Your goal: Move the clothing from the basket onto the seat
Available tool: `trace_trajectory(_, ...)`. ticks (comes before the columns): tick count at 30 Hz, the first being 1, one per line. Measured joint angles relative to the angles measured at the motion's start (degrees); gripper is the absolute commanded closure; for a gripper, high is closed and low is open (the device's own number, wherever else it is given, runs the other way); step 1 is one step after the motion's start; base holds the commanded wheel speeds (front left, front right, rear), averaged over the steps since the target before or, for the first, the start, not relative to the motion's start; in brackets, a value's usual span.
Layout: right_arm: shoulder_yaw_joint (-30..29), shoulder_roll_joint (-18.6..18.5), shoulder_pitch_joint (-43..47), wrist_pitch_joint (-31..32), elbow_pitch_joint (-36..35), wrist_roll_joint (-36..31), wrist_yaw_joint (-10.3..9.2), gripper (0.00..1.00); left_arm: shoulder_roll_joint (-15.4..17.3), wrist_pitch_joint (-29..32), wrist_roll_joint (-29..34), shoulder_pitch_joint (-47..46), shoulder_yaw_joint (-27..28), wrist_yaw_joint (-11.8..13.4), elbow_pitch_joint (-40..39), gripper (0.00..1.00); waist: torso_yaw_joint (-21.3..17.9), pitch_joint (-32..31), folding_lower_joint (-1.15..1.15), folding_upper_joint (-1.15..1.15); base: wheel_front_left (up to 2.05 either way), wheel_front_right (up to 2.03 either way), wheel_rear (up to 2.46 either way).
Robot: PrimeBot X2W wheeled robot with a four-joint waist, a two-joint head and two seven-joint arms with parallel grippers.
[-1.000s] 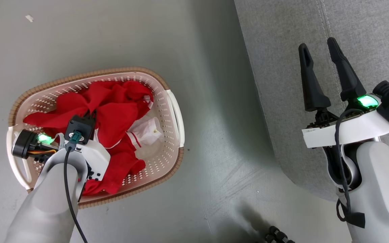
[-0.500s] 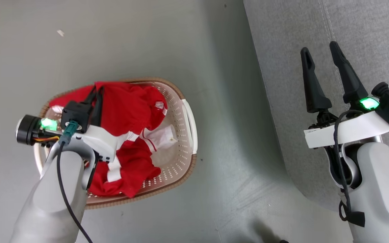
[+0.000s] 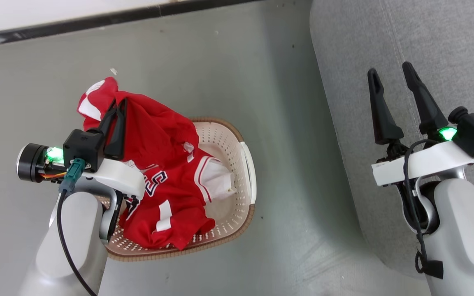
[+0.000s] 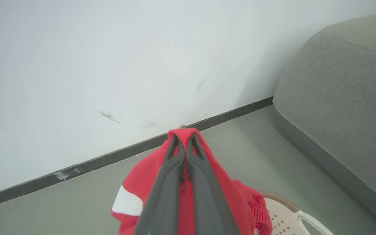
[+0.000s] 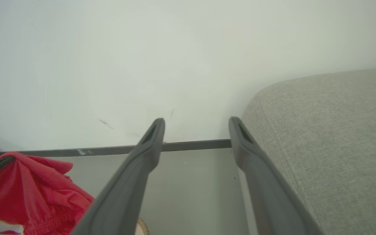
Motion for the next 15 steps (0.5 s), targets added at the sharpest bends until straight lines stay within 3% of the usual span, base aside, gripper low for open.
trace_trajectory(5, -0.3, 0.0, 2.3, 0.0, 0.6, -1.0, 0.00, 0.00, 0.0, 0.0, -0.5, 1.7, 0.4, -0.1, -2.8, 1.00, 1.0, -3.0, 0.00, 0.00, 0.00, 0.00, 0.00)
trace_trajectory(15, -0.2, 0.0, 6.8, 0.0, 2.3, -3.3, 0.00, 0.00, 1.2, 0.0, -1.0, 4.5, -0.4, -3.0, -6.5, 1.00, 3.0, -10.1, -0.01, 0.00, 0.00, 0.00, 0.00)
